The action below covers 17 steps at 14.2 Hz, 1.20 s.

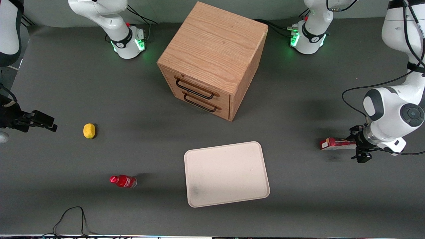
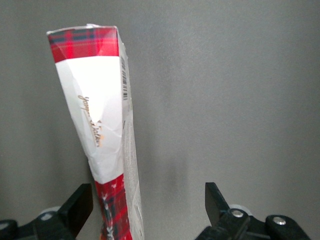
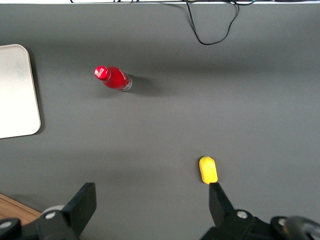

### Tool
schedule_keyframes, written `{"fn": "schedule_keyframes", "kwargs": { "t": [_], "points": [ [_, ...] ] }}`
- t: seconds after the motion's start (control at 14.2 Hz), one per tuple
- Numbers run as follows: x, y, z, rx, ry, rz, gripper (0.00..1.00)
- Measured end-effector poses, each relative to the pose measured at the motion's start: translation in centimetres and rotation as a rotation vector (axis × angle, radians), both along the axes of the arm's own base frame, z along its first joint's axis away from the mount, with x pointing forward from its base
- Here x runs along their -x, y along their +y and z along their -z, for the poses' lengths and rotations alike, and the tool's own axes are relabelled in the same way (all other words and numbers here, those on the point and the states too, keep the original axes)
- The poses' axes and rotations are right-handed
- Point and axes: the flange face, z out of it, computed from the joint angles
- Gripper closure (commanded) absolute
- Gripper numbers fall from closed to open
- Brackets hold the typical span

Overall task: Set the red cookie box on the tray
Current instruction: 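Lift the box and tip it upright in the left gripper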

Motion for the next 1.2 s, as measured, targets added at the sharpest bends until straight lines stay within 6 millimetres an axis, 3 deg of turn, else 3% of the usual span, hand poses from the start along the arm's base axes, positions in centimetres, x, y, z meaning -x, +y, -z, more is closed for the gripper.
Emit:
{"fn": "schedule_keyframes", "kwargs": {
  "t": [0.07, 0.21, 0.35, 0.49, 0.99, 1.2],
  "points": [
    [0.07, -0.01, 0.27, 0.0, 0.001, -0.001, 0.02],
    [0.13, 0.11, 0.5, 0.001, 0.004, -0.006, 0.49],
    [0.18, 0.54, 0.51, 0.0, 0.004, -0.013, 0.86],
    [0.21, 0.76, 0.52, 0.0, 0.004, -0.017, 1.0],
    [0.23, 0.75, 0.53, 0.0, 0.007, -0.017, 1.0],
    [0.06, 0.78, -0.34, 0.001, 0.022, -0.017, 1.0]
  ]
}}
